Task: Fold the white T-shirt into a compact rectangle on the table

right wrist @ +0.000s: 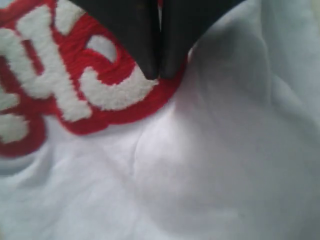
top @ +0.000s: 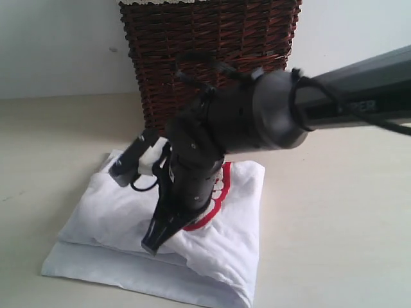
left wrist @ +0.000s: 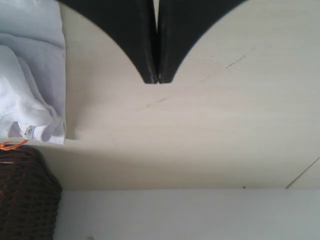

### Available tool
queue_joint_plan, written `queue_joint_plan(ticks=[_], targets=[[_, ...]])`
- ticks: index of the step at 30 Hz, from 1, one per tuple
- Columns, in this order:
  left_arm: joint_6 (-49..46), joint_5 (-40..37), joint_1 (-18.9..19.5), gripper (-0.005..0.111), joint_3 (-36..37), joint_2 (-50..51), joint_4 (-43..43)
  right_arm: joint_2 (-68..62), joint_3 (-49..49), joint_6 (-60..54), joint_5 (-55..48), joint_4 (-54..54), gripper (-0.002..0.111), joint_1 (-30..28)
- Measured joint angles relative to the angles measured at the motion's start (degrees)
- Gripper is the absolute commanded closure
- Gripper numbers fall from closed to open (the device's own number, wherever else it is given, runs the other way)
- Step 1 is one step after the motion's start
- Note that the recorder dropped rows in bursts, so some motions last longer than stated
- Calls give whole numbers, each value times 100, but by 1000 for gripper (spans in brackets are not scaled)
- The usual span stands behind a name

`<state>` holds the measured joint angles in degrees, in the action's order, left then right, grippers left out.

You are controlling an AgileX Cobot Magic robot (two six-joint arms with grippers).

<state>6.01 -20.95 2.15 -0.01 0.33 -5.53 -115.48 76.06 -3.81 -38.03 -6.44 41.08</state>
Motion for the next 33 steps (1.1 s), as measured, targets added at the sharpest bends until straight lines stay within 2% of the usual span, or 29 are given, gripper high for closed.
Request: queue_joint_plan(ticks=[6, 14, 23, 26, 30, 33], targets=[[0, 0, 0, 107, 0, 0, 0, -333, -87, -146, -111, 164, 108, 88], [0, 0, 0, 107, 0, 0, 0, 96, -87, -304, -76, 426, 108, 575], [0, 0, 0, 107, 0, 0, 0, -335, -87, -455, 161, 956, 108, 599], [0, 0, 0, 107, 0, 0, 0, 5, -100, -455, 50, 968, 108, 599], [0, 0, 0, 107, 0, 0, 0, 1065, -261, 44, -75, 334, 108, 599], [0, 0, 0, 107, 0, 0, 0, 1423, -1006, 649, -223, -218, 108, 487]])
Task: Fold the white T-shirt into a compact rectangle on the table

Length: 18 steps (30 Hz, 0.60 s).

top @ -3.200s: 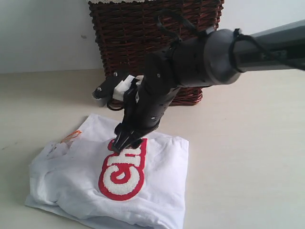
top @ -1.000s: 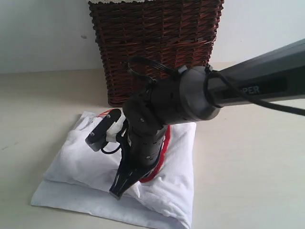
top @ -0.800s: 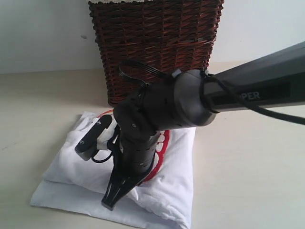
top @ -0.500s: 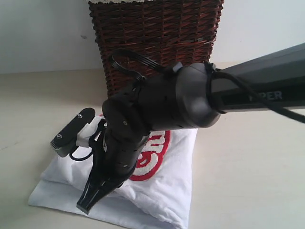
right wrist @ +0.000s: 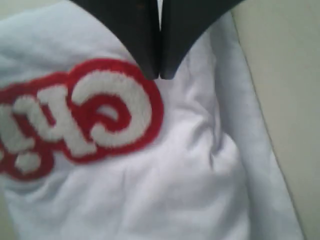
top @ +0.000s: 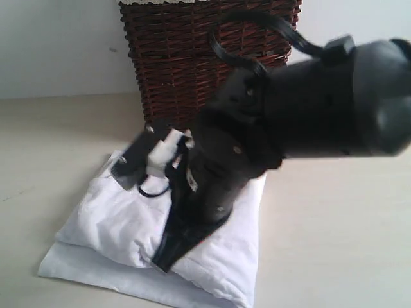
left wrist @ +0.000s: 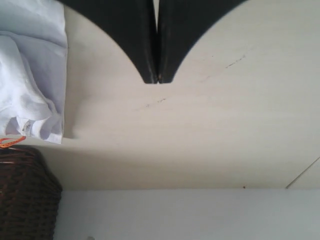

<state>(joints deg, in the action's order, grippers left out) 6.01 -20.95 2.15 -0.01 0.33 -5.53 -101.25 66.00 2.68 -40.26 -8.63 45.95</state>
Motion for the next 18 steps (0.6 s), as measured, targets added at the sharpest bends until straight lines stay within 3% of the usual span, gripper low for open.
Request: queue_joint_plan(ticks=[6, 11, 18], targets=[[0, 0, 0, 107, 0, 0, 0, -234, -1158, 205, 679, 73, 108, -184], [0, 0, 0, 107, 0, 0, 0, -505, -1196, 216, 781, 88, 108, -184], [0, 0, 0, 107, 0, 0, 0, -225, -706, 252, 172, -60, 108, -184]])
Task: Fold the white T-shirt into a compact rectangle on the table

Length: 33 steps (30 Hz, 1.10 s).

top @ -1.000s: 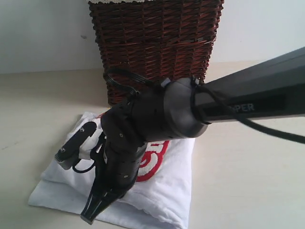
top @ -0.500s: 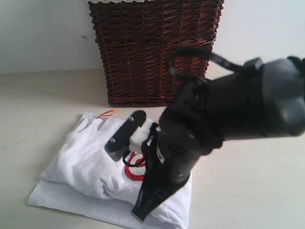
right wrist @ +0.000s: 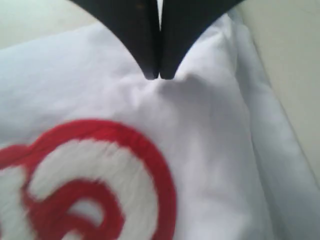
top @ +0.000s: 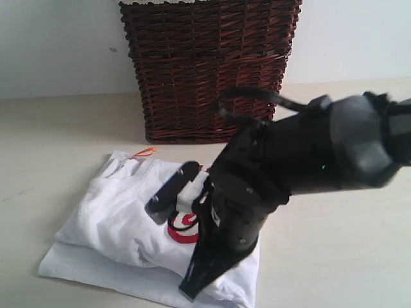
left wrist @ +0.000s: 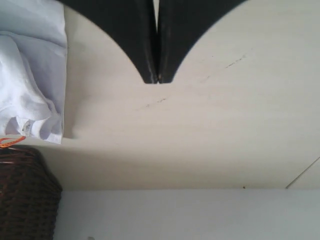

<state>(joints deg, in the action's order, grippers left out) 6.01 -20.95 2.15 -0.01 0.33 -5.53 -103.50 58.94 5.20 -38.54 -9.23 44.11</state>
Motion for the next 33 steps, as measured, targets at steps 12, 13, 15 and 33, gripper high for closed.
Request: queue_joint_plan(ticks=[12, 13, 15, 33], targets=[[0, 0, 0, 107, 0, 0, 0, -648, 161, 1957, 1020, -1432, 108, -1751], [0, 0, 0, 107, 0, 0, 0, -779, 161, 1957, 1081, -1403, 108, -1828], [0, 0, 0, 107, 0, 0, 0, -944, 161, 1894, 1142, -1362, 108, -1883], [0, 0, 10, 107, 0, 0, 0, 2111, -50, 1771, 1130, -1241, 108, -1883]])
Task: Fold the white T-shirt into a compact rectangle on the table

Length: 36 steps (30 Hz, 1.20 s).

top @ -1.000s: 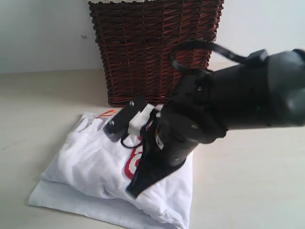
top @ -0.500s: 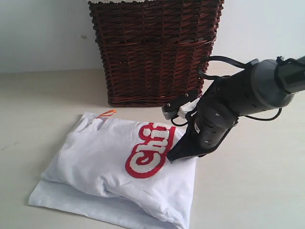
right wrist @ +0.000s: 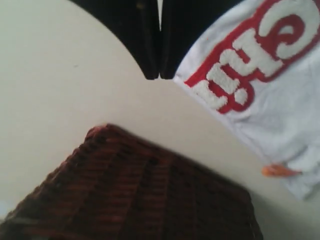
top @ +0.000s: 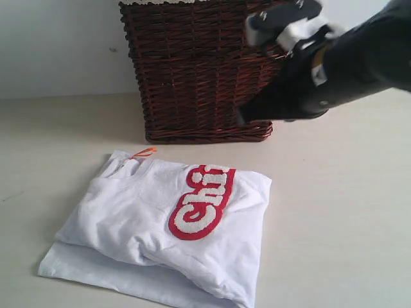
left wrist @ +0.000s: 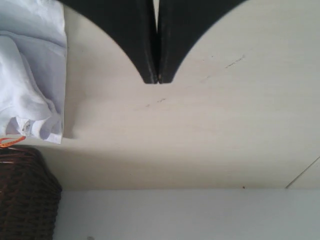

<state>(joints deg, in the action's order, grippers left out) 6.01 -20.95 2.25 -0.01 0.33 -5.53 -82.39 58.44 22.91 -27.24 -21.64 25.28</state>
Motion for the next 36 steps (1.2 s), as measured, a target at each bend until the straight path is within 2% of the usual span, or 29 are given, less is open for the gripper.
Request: queue_joint_plan(ticks=[19, 25, 30, 36], targets=[[0, 0, 0, 107, 0, 0, 0, 5716, -1281, -167, 51, 485, 108, 0], [0, 0, 0, 107, 0, 0, 0, 6923, -1854, -531, -352, 629, 108, 0], [0, 0, 0, 107, 0, 0, 0, 8102, -2306, -625, -180, 685, 108, 0], [0, 0, 0, 107, 0, 0, -21, 8159, -2333, -683, -154, 890, 108, 0]])
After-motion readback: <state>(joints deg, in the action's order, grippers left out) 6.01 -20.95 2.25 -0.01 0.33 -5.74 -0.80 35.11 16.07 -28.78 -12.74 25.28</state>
